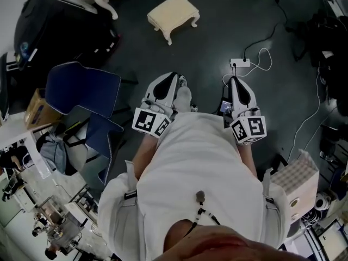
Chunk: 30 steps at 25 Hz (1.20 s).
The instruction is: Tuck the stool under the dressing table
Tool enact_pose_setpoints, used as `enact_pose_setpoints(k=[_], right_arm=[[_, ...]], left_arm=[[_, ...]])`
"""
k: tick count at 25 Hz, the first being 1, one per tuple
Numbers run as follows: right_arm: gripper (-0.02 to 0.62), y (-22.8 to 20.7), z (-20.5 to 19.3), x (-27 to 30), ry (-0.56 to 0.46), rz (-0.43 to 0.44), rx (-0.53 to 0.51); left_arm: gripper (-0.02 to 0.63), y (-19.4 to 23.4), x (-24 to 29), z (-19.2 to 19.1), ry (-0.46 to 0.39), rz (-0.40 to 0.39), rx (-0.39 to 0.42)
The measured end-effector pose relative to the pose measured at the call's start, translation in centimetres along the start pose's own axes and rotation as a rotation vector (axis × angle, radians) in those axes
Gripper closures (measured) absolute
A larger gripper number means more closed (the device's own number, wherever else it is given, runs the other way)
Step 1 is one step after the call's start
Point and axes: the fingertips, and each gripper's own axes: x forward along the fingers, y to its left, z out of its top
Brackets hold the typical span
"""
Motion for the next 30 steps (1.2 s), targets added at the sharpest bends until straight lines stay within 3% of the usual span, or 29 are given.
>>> enact_pose_setpoints(k=[9, 20, 30], right_arm=[[0.588, -3.9, 3.2, 8.4, 0.009, -0.029, -0.025], [0.588, -5.7, 6.3, 18.3, -0.012, -0.052, -0.020], [0.588, -7.3, 6.8, 27.6, 0.054, 0.060, -0.004]], left_arm=[[0.598, 5.5, 8.4, 2.4, -0.021, -0.038, -0.021], [0.598, 12.7, 15.4, 5.8, -0.036, -0.081, 0.009], [0.598, 19.0, 18.8, 5.7, -0.027, 0.054, -0.022]])
